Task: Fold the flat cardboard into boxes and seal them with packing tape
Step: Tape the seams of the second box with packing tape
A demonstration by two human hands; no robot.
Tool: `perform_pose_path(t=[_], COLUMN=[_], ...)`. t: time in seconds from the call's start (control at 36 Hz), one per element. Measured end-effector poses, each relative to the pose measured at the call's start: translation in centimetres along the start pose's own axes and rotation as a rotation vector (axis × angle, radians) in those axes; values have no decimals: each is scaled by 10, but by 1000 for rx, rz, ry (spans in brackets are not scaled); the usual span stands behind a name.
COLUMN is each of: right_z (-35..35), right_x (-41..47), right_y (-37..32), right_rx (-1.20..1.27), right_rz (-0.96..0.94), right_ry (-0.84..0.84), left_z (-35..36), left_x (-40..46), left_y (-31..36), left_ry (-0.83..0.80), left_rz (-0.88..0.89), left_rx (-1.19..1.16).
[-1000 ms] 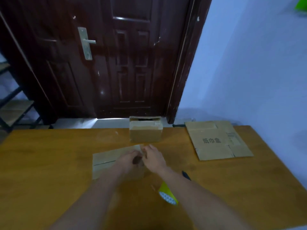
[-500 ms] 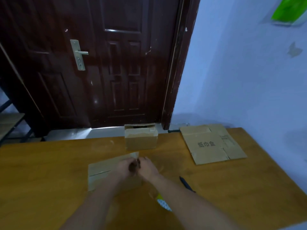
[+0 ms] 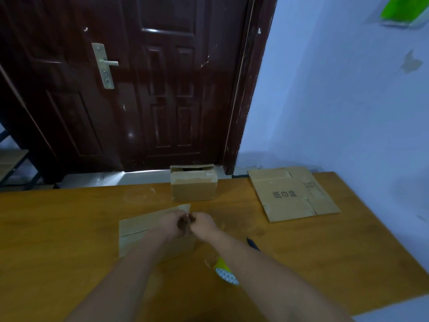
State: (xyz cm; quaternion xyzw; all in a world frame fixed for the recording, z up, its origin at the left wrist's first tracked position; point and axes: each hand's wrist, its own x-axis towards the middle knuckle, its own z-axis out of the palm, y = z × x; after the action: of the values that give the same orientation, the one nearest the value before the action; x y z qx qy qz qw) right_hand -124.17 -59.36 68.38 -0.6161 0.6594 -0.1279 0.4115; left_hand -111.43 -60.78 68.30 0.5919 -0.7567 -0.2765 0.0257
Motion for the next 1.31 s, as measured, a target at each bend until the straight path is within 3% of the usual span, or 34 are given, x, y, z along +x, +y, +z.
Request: perform_pose_path(t=[0.31, 0.56, 0.92, 1.08, 1.31], right_z=[-3, -12, -22, -25, -29], right_x=[1, 28, 76, 85, 97], right_y=[7, 9, -1, -7, -8], right_rx=[-109, -21, -546, -547, -525], right_rz=[-57, 38, -229, -297, -252], right_ry=[-62, 98, -16, -35, -92], left_z=[4, 14, 24, 29, 37], left_x=[3, 6, 9, 8, 6], left_y=[-5, -17, -35, -37, -37], left_ry=[11, 25, 60, 104, 156], left_rz=[-14, -4, -47, -33, -9], left_rx=[-30, -184, -503, -557, -589])
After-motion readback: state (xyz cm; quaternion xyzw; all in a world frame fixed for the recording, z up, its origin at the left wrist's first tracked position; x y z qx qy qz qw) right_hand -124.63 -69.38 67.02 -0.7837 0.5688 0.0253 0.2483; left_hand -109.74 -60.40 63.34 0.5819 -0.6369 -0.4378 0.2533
